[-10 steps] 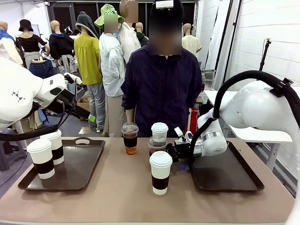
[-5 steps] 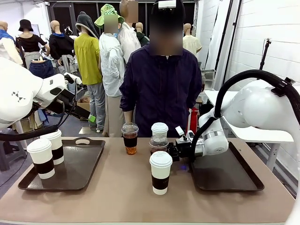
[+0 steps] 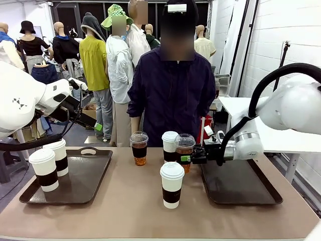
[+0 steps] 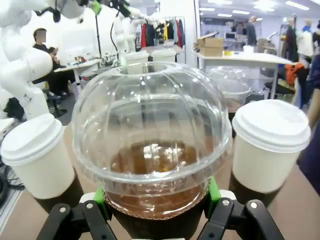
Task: Distribute the coffee onto the tray.
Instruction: Pick up one iced Americano and place it on the right Handle tray.
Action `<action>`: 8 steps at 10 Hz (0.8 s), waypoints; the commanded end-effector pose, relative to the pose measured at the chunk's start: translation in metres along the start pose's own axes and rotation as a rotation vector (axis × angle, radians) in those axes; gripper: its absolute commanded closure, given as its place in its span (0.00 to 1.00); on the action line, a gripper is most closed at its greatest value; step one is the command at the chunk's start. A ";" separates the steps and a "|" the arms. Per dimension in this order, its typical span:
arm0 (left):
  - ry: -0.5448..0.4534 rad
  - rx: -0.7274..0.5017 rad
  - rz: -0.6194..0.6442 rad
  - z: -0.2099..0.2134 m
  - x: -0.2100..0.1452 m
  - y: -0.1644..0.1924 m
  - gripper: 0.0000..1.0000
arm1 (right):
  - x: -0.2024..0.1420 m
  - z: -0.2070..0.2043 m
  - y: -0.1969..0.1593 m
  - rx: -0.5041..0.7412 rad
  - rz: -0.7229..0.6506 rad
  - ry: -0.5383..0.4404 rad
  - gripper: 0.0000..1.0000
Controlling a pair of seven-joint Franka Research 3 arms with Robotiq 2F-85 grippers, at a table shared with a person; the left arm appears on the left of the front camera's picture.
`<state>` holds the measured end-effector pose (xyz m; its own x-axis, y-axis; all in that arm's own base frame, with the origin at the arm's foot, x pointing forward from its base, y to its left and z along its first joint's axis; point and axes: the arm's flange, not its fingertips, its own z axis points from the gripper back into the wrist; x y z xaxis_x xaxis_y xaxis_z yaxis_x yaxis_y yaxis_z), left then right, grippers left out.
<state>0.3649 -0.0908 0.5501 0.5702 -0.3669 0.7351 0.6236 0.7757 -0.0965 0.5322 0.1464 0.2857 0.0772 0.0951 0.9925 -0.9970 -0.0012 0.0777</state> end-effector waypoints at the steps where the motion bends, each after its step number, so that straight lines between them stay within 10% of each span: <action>1: 0.001 -0.006 0.004 0.000 -0.001 0.001 0.00 | 0.020 0.025 0.015 -0.012 -0.014 -0.041 0.19; 8: 0.001 -0.006 0.004 0.000 -0.001 0.001 0.00 | 0.022 0.119 0.074 0.008 0.006 -0.014 0.19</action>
<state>0.3648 -0.0909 0.5502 0.5700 -0.3672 0.7350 0.6237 0.7757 -0.0962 0.4717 0.0336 0.3160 0.0865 0.0965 0.9916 -0.9962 0.0054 0.0864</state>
